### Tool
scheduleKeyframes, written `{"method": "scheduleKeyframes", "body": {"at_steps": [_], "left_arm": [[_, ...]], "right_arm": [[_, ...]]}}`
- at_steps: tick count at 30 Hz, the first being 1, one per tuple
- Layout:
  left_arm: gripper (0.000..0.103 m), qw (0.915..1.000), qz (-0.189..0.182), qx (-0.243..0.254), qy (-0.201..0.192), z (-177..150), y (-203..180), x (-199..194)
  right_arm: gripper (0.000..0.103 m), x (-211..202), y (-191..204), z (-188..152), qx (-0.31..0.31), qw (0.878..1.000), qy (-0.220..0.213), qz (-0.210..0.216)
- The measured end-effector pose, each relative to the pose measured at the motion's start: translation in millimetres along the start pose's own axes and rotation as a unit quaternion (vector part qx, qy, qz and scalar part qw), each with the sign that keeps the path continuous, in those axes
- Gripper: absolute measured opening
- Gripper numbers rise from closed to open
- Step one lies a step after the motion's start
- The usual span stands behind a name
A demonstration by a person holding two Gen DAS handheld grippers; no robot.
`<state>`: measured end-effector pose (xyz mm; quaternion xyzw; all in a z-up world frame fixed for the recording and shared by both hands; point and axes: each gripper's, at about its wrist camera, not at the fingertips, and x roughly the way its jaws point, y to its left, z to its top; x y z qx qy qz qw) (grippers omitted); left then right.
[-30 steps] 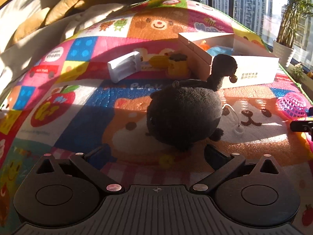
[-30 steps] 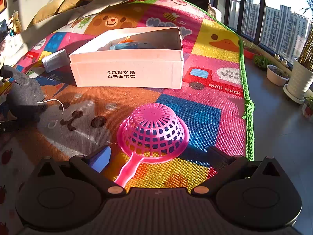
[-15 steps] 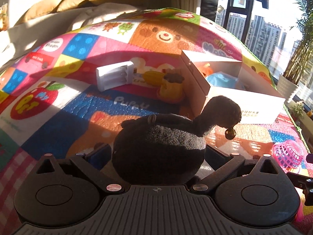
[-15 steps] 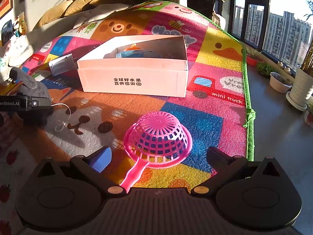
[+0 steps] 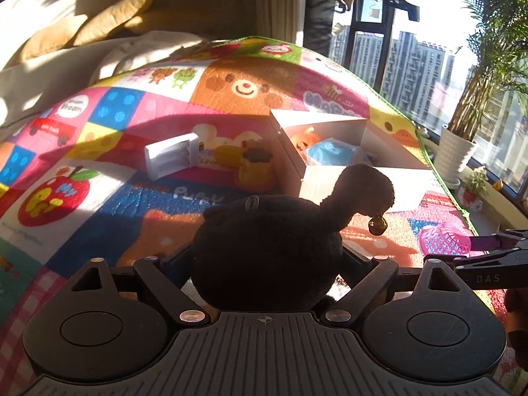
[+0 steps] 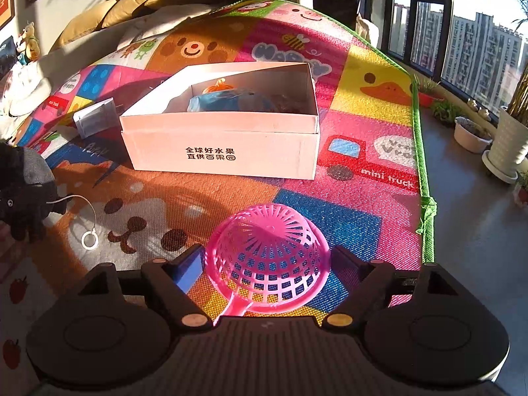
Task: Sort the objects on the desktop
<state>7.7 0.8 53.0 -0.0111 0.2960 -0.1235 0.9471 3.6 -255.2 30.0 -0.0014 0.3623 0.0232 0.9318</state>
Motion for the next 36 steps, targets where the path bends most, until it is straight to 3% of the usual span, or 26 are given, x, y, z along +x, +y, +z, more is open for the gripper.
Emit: {"method": "scheduleKeyframes", "body": {"at_steps": [5, 8, 12, 17, 22, 25, 27, 31, 36], "left_arm": [[0.092, 0.9983, -0.022, 0.028, -0.046, 27.8, -21.3, -14.8], [0.092, 0.9944, -0.036, 0.063, -0.077, 55.8, -42.7, -16.9], [0.092, 0.9854, -0.044, 0.118, -0.115, 90.6, -73.9, -6.6], [0.092, 0.9886, -0.081, 0.084, -0.095, 129.1, -96.5, 45.3], [0.092, 0.9926, -0.106, 0.035, -0.050, 151.3, -105.9, 118.1], [0.095, 0.9933, -0.108, 0.034, 0.025, 151.8, -109.3, 155.2], [0.097, 0.9927, -0.105, 0.043, 0.040, 145.8, -108.0, 163.8], [0.100, 0.9944, -0.102, 0.018, 0.021, 140.8, -85.8, 146.8], [0.103, 0.9976, -0.066, -0.007, -0.020, 124.6, -46.7, 101.1]], "right_arm": [[0.083, -45.4, -1.8, 33.2, -0.031, 0.997, -0.076, 0.016], [0.084, -76.7, -9.0, 70.9, -0.044, 0.989, -0.142, 0.016], [0.084, -103.7, -36.1, 126.3, -0.018, 0.975, -0.223, 0.006], [0.084, -105.6, -62.6, 156.4, -0.004, 0.964, -0.266, -0.008], [0.084, -81.4, -86.5, 158.7, 0.012, 0.969, -0.247, -0.010], [0.084, -61.3, -99.8, 154.6, 0.027, 0.974, -0.224, -0.014], [0.084, -48.1, -106.4, 150.3, 0.034, 0.977, -0.210, -0.019], [0.084, -30.4, -110.8, 148.1, 0.048, 0.981, -0.188, -0.008], [0.084, -20.2, -90.5, 153.7, 0.038, 0.984, -0.172, 0.019]]}}
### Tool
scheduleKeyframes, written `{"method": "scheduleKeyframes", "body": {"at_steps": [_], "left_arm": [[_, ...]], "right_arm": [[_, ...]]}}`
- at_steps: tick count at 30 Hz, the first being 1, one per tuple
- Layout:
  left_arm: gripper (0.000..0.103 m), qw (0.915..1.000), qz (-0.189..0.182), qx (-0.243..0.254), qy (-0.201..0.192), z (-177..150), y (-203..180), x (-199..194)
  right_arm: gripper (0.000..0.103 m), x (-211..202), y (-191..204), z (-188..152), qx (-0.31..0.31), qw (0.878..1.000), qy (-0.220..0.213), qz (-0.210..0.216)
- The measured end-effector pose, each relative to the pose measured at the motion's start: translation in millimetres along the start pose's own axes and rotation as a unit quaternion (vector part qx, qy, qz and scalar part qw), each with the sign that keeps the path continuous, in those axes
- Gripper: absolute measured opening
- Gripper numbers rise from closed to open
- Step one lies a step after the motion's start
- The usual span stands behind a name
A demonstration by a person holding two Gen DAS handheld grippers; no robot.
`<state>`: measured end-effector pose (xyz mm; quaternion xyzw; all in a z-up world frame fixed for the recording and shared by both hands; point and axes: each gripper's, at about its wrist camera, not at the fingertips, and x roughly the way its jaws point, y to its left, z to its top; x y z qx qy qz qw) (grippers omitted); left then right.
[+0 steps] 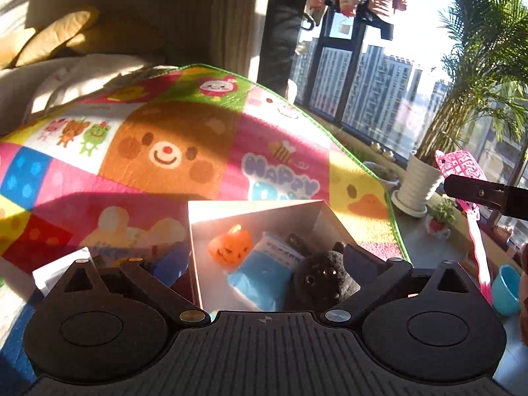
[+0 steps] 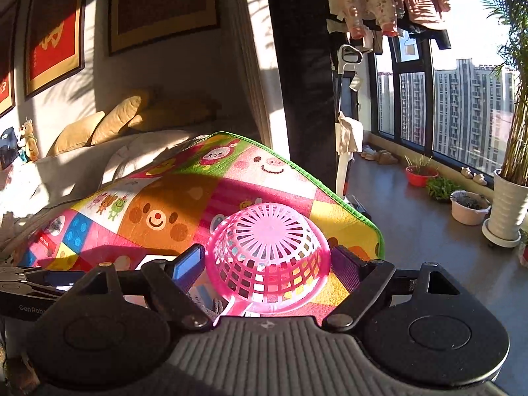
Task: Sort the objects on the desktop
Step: 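Lower the pink strainer into the white box and open the right gripper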
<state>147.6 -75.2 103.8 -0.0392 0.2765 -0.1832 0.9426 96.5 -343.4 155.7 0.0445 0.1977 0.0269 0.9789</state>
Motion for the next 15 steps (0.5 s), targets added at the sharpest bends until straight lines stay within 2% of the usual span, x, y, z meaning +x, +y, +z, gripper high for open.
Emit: {"method": "scheduleKeyframes", "body": {"at_steps": [3, 6, 9, 12, 15], "left_arm": [[0.103, 0.9992, 0.036, 0.009, -0.011, -24.7, 14.1, -28.5], [0.103, 0.9991, 0.042, 0.010, -0.002, -50.1, 23.4, -48.4], [0.103, 0.9989, 0.044, 0.016, 0.006, -71.5, 32.3, -64.6], [0.103, 0.9977, 0.063, 0.022, 0.012, -88.0, 47.4, -75.1], [0.103, 0.9958, 0.091, 0.008, 0.011, -102.2, 72.9, -85.0]], "right_arm": [[0.084, 10.5, 25.4, 7.4, -0.012, 1.000, 0.007, 0.028], [0.084, 35.7, 55.5, 19.5, -0.015, 0.998, 0.024, 0.060], [0.084, 72.2, 86.6, 26.1, -0.032, 0.996, 0.043, 0.065], [0.092, 113.8, 111.8, 20.1, -0.056, 0.991, 0.104, 0.061], [0.092, 127.2, 122.0, 10.7, -0.054, 0.989, 0.130, 0.049]]}}
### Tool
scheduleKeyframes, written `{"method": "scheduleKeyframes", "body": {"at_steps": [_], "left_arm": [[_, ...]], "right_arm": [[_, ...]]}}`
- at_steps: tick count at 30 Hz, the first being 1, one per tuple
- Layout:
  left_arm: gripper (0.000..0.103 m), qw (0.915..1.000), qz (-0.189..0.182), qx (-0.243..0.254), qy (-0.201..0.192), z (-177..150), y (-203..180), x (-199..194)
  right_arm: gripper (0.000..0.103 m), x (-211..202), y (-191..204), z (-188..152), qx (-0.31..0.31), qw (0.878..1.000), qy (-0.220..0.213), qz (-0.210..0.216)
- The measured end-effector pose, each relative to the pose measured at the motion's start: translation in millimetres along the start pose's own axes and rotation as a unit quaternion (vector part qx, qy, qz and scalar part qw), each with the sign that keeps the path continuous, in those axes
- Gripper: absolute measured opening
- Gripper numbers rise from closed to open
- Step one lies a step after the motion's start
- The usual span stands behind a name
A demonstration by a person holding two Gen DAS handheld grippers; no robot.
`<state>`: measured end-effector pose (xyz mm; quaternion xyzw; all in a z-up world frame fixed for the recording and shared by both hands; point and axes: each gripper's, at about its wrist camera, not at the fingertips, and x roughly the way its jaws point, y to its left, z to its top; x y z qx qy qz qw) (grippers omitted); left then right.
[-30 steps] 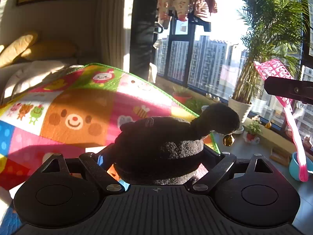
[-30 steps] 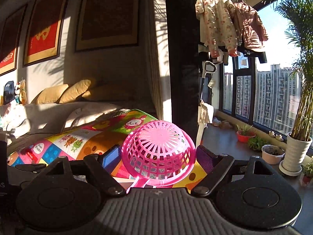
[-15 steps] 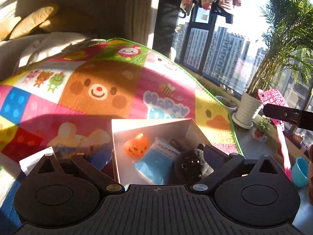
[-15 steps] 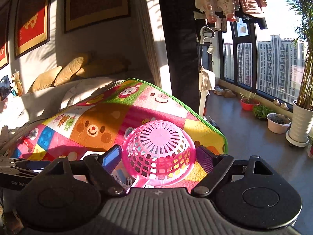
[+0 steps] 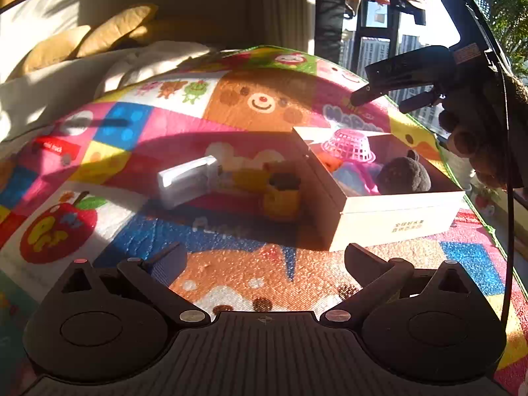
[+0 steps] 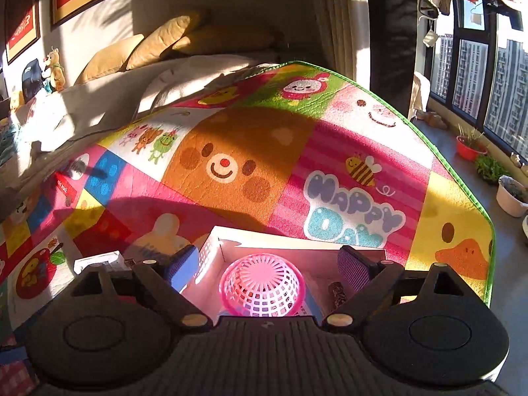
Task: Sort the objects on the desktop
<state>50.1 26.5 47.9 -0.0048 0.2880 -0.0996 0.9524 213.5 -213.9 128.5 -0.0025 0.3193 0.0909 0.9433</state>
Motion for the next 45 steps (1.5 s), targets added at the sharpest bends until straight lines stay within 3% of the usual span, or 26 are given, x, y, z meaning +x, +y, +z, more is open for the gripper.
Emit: {"method": "scheduleKeyframes", "body": {"at_steps": [4, 7, 10, 12, 14, 19, 20, 22, 26, 30, 33, 37, 41, 45], "left_arm": [[0.103, 0.9988, 0.025, -0.041, 0.010, -13.6, 36.1, 3.1], [0.103, 0.9972, 0.046, -0.059, 0.008, -21.4, 51.6, 3.3], [0.103, 0.9952, 0.039, -0.089, 0.010, -28.8, 64.5, 3.3], [0.103, 0.9940, 0.024, -0.106, 0.003, -30.4, 69.8, 1.8], [0.103, 0.9932, 0.015, -0.116, -0.002, -31.7, 72.5, 1.4], [0.103, 0.9910, -0.001, -0.133, -0.006, -34.3, 77.4, 1.7], [0.103, 0.9904, -0.002, -0.138, -0.007, -34.8, 78.8, 1.6], [0.103, 0.9894, -0.004, -0.145, -0.009, -35.4, 80.5, 1.5], [0.103, 0.9882, -0.005, -0.153, -0.008, -35.9, 82.5, 2.1], [0.103, 0.9881, 0.002, -0.154, -0.005, -35.6, 82.8, 3.0], [0.103, 0.9898, 0.009, -0.142, 0.006, -33.1, 79.0, 6.9], [0.103, 0.9953, 0.014, -0.094, 0.019, -25.7, 62.9, 14.5], [0.103, 0.9987, 0.033, -0.039, 0.000, -3.5, 45.5, 26.3], [0.103, 0.9959, 0.083, 0.027, -0.022, 35.1, 36.0, 59.2]], "right_arm": [[0.092, -1.1, 12.8, -4.7, 0.005, 1.000, 0.005, -0.002], [0.090, 2.2, 47.0, -6.8, -0.051, 0.999, 0.005, -0.008], [0.060, 17.0, 102.8, -22.6, -0.172, 0.985, 0.027, -0.016], [0.056, 29.5, 132.8, -39.5, -0.226, 0.973, 0.053, -0.004], [0.056, 45.0, 154.4, -53.6, -0.261, 0.963, 0.065, -0.020], [0.056, 84.6, 169.6, -63.0, -0.280, 0.952, 0.112, -0.046], [0.055, 85.3, 172.0, -65.1, -0.287, 0.951, 0.105, -0.049], [0.045, 78.7, 175.4, -67.7, -0.280, 0.953, 0.107, -0.046], [0.037, 30.4, 182.6, -90.9, -0.300, 0.951, 0.076, -0.011], [0.037, -30.5, 165.0, -117.0, -0.284, 0.956, 0.064, 0.026], [0.037, -67.4, 136.6, -135.3, -0.261, 0.963, 0.067, 0.029], [0.038, -89.1, 88.3, -156.3, -0.222, 0.972, 0.079, 0.001], [0.059, -96.9, 44.8, -162.2, -0.147, 0.987, 0.061, -0.009], [0.067, -105.3, 18.4, -168.3, -0.075, 0.997, 0.028, -0.001]]}}
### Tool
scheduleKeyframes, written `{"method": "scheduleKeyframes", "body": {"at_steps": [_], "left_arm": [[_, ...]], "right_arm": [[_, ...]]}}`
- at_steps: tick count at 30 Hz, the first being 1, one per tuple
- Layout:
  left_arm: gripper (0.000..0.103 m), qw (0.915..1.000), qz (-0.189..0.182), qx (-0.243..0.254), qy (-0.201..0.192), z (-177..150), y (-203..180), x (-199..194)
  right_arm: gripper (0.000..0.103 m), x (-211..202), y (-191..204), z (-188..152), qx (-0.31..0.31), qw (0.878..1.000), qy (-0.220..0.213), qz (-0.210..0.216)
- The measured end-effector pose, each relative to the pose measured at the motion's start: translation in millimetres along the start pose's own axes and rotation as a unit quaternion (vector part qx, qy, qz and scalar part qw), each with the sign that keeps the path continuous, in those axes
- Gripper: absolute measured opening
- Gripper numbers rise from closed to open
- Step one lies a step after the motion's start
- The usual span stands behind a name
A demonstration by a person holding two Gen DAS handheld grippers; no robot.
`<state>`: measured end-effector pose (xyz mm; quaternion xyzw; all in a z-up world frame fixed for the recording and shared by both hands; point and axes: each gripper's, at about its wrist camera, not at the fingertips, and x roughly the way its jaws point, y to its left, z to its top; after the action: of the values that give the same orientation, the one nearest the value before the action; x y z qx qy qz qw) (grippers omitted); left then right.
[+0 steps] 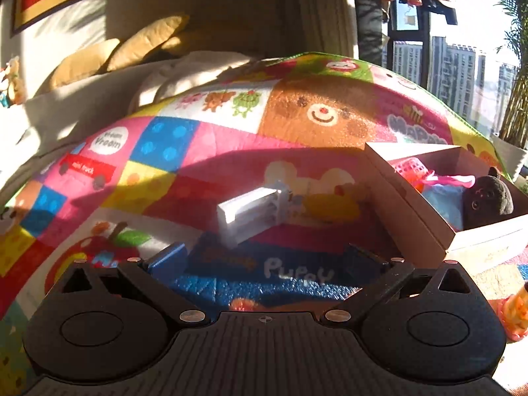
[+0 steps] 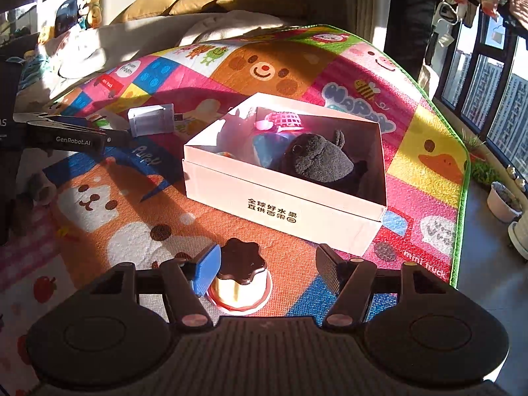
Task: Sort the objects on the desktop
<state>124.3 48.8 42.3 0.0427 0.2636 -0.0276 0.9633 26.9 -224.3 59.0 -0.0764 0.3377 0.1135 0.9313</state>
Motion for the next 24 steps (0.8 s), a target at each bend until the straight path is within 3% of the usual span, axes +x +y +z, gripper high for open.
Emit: {"method": "scheduleKeyframes", "body": {"at_steps": [4, 6, 8, 12, 14, 20, 21, 23, 24], "left_arm": [[0.103, 0.9990, 0.024, 0.024, 0.030, 22.8, -7.1, 51.6], [0.103, 0.9977, 0.054, 0.020, 0.035, 27.0, -12.0, 69.8], [0.103, 0.9958, 0.078, -0.014, 0.046, 29.0, -13.4, 81.4], [0.103, 0.9876, 0.085, -0.121, 0.053, 30.8, -5.8, 91.3], [0.103, 0.9845, 0.092, -0.141, 0.049, 32.1, -5.3, 95.3], [0.103, 0.9858, 0.108, -0.118, 0.052, 33.9, -7.9, 106.8], [0.101, 0.9862, 0.104, -0.117, 0.054, 33.0, -7.2, 106.5], [0.084, 0.9875, 0.087, -0.113, 0.067, 31.1, -5.7, 106.5], [0.082, 0.9880, 0.079, -0.111, 0.073, 29.7, -4.8, 105.9]], "right_arm": [[0.075, -4.4, -12.4, -9.5, 0.023, 1.000, -0.020, 0.006], [0.076, -4.0, -18.1, -13.6, 0.033, 0.999, -0.023, 0.002], [0.079, -1.8, -25.4, -17.8, 0.049, 0.999, -0.023, 0.000], [0.086, 0.3, -33.7, -24.0, 0.067, 0.997, -0.035, 0.006], [0.087, 1.0, -34.7, -25.3, 0.067, 0.997, -0.039, 0.008], [0.088, 1.3, -38.0, -27.0, 0.069, 0.996, -0.047, 0.011], [0.088, 0.6, -39.1, -25.9, 0.069, 0.996, -0.048, 0.009], [0.088, -2.0, -42.3, -20.5, 0.072, 0.996, -0.052, 0.009], [0.088, -4.0, -44.0, -16.1, 0.072, 0.996, -0.057, 0.010]]}}
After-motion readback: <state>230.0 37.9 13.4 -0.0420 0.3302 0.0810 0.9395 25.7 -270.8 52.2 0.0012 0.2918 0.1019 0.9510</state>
